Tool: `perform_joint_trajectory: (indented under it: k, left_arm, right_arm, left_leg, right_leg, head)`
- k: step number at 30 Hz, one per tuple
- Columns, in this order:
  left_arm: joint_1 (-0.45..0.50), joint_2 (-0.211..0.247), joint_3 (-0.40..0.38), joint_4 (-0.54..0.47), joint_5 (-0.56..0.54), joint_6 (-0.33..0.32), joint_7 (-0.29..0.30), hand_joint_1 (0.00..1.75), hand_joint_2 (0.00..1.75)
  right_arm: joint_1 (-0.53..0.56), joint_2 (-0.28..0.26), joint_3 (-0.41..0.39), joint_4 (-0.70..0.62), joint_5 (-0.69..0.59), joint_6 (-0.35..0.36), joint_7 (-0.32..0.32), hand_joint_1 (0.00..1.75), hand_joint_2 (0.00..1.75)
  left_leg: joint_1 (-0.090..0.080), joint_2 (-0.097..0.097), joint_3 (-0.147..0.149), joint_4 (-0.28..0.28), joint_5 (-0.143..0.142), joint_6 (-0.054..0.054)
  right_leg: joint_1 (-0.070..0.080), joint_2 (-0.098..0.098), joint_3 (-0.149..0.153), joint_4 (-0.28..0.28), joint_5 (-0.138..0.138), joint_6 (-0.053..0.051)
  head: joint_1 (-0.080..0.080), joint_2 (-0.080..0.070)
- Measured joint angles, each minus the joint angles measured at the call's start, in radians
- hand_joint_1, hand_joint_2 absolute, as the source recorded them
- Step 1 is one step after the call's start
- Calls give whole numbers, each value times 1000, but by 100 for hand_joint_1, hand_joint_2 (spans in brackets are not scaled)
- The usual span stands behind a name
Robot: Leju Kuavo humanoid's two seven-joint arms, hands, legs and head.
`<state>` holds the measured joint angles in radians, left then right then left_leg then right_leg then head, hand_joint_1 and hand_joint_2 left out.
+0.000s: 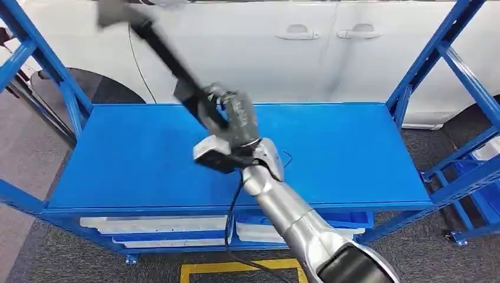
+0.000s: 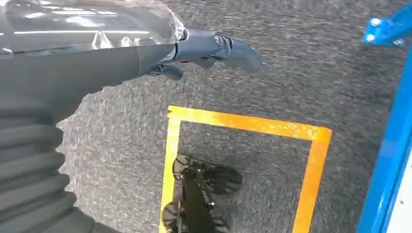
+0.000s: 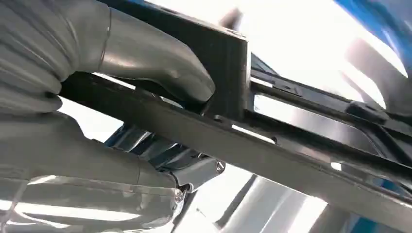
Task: Take the parts from the cabinet and place them on the table.
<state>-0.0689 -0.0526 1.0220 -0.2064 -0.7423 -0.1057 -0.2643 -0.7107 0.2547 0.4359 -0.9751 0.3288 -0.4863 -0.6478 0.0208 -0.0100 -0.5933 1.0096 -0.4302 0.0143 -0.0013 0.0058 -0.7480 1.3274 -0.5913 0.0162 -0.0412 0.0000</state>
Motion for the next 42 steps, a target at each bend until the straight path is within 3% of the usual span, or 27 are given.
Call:
perform_joint_trajectory:
  k: [1, 2, 5, 6, 9, 11, 12, 15, 16, 17, 18, 20, 21, 22, 25, 26, 27, 28, 30, 31, 32, 33, 35, 36, 40, 41, 42]
  left_arm:
    - [2, 1, 8, 0, 3, 0, 7, 0, 175]
    - [5, 2, 14, 0, 5, 2, 11, 0, 175]
    - [7, 3, 22, 0, 5, 7, 20, 0, 175]
    - [6, 2, 25, 0, 5, 9, 20, 0, 175]
    - [7, 3, 38, 0, 9, 14, 15, 0, 175]
    - [5, 5, 44, 0, 13, 19, 6, 0, 175]
    - [5, 4, 46, 0, 13, 19, 2, 0, 175]
    - [4, 8, 55, 0, 18, 22, 2, 0, 175]
    - [4, 8, 60, 0, 19, 25, 4, 0, 175]
    - [5, 8, 64, 0, 19, 26, 5, 0, 175]
    - [5, 8, 65, 0, 19, 27, 5, 0, 175]
    - [3, 9, 66, 0, 22, 31, 5, 0, 175]
    - [1, 10, 67, 0, 21, 31, 7, 0, 175]
    - [0, 10, 69, 0, 18, 30, 13, 0, 175]
    - [-2, 10, 74, 0, 13, 31, 22, 0, 175]
    - [-2, 9, 77, 0, 10, 34, 22, 0, 175]
    - [-5, 9, 78, 0, 7, 35, 23, 0, 175]
    - [-7, 9, 80, 0, 7, 37, 23, 0, 175]
    - [-7, 9, 82, 0, 8, 37, 25, 0, 175]
    - [-6, 9, 84, 0, 8, 37, 25, 0, 175]
    - [-6, 9, 87, 0, 10, 36, 25, 0, 175]
    - [-6, 8, 87, 0, 10, 35, 24, 0, 175]
    - [-6, 5, 88, 0, 10, 34, 24, 0, 175]
    - [-6, 5, 88, 0, 10, 34, 23, 0, 175]
    - [-5, 3, 89, 0, 11, 33, 22, 0, 175]
    - [-3, 3, 90, 0, 11, 33, 21, 0, 175]
    - [-2, 2, 90, 0, 12, 32, 21, 0, 175]
  right_arm:
    - [37, -22, -21, -127, -95, 26, -16, 175, 175]
    - [69, -40, -36, -230, -153, 55, -25, 175, 175]
    - [142, -85, -68, -525, -251, 131, -44, 175, 175]
    - [162, -99, -74, -608, -276, 158, -48, 175, 175]
    - [226, -126, -83, -787, -329, 220, -53, 175, 175]
    - [265, -136, -85, -886, -363, 280, -54, 175, 175]
    - [279, -139, -83, -915, -377, 312, -54, 175, 175]
    - [337, -149, -75, -973, -411, 398, -54, 175, 175]
    - [361, -153, -72, -984, -411, 418, -54, 175, 175]
    - [381, -157, -69, -993, -408, 426, -53, 175, 175]
    - [397, -162, -62, -1001, -405, 434, -52, 175, 175]
    - [423, -169, -54, -1011, -405, 457, -52, 175, 175]
    - [434, -171, -50, -1012, -400, 468, -52, 175, 175]
    - [445, -175, -45, -1011, -394, 481, -52, 175, 175]
    - [473, -183, -32, -1001, -375, 495, -49, 175, 175]
    - [478, -185, -28, -996, -367, 491, -49, 175, 175]
    - [484, -186, -26, -991, -364, 487, -49, 175, 175]
    - [488, -189, -22, -984, -364, 487, -49, 175, 175]
    - [501, -195, -14, -963, -365, 487, -49, 175, 175]
    - [509, -199, -10, -944, -372, 497, -49, 175, 175]
    - [515, -203, -6, -928, -375, 507, -46, 175, 175]
    - [517, -206, -3, -914, -378, 513, -45, 175, 175]
    - [517, -211, 7, -892, -382, 522, -43, 175, 175]
    - [515, -212, 12, -885, -383, 523, -43, 175, 175]
    - [515, -216, 20, -861, -384, 524, -43, 175, 175]
    - [515, -216, 22, -856, -384, 531, -36, 175, 175]
    - [511, -217, 25, -852, -388, 537, -33, 175, 175]
  left_leg:
    - [-1, -4, 1, 1, -1, 1]
    - [-3, -6, 1, 2, -2, 2]
    - [-10, -7, 7, 4, -9, 0]
    - [-17, -7, 6, 7, -12, -4]
    - [-13, -2, 10, 2, -17, -16]
    - [-14, 1, 12, 10, -28, -26]
    - [-16, 3, -1, 46, -58, -30]
    - [-11, 4, -94, 262, -169, -42]
    - [-10, 4, -113, 307, -180, -45]
    - [-10, 4, -105, 297, -164, -45]
    - [-10, 4, -75, 239, -128, -43]
    - [-10, 4, 24, 54, -43, -36]
    - [-11, 4, 52, -6, -51, -28]
    - [-17, 2, 50, -7, -35, -23]
    - [-19, 2, 43, -3, -28, -10]
    - [-8, 5, 41, -12, -15, -1]
    - [-8, 6, 34, -13, -9, 3]
    - [-8, 7, 25, -13, -2, 11]
    - [-9, 8, 3, -12, 12, 11]
    - [-9, 8, -9, -11, 20, 10]
    - [-9, 8, -19, -10, 27, 9]
    - [-9, 8, -30, -8, 34, 7]
    - [-9, 7, -51, 0, 46, 0]
    - [-9, 7, -57, 6, 51, -5]
    - [-9, 5, -61, -3, 79, -33]
    - [-10, 3, -64, -6, 88, -41]
    - [-4, 4, -74, 9, 59, -43]
  right_leg:
    - [0, 0, -12, 21, 5, -1]
    - [0, 0, -1, -9, 32, -4]
    - [8, -1, 122, -272, 163, -29]
    - [12, -4, 137, -302, 150, -31]
    - [14, -3, 137, -307, 152, -32]
    - [0, -5, 147, -324, 159, -41]
    - [-2, -5, 151, -326, 159, -47]
    - [0, -7, 152, -324, 159, -50]
    - [0, -7, 151, -322, 159, -50]
    - [0, -7, 151, -321, 159, -50]
    - [1, -7, 151, -319, 159, -50]
    - [2, -6, 151, -315, 158, -48]
    - [2, -6, 150, -315, 160, -46]
    - [10, -5, 147, -311, 162, -38]
    - [6, -5, 146, -316, 172, -22]
    - [9, -4, 141, -310, 166, -15]
    - [6, -3, 132, -292, 138, -9]
    - [3, -4, 111, -239, 85, -6]
    - [-4, -4, 57, -79, -14, 2]
    - [-5, -4, 43, -19, -37, 5]
    - [-7, -4, 51, -8, -30, 6]
    - [-9, -5, 80, -39, -5, 7]
    - [-12, -5, 197, -210, 66, 3]
    - [-12, -5, 255, -303, 57, -1]
    - [4, -2, 248, -317, 68, -23]
    - [-3, -3, 242, -326, 82, -33]
    - [-6, -9, 234, -328, 95, -43]
  head:
    - [0, 0]
    - [0, 0]
    - [0, 0]
    - [0, 0]
    - [0, 0]
    - [0, 0]
    - [0, 0]
    - [0, 0]
    - [0, 0]
    - [0, 0]
    - [0, 0]
    - [0, 0]
    - [0, 0]
    - [0, 0]
    - [0, 0]
    - [0, 0]
    - [0, 0]
    - [0, 0]
    - [0, 0]
    - [0, 0]
    - [0, 0]
    - [0, 0]
    - [0, 0]
    - [0, 0]
    - [0, 0]
    - [0, 0]
    - [0, 0]
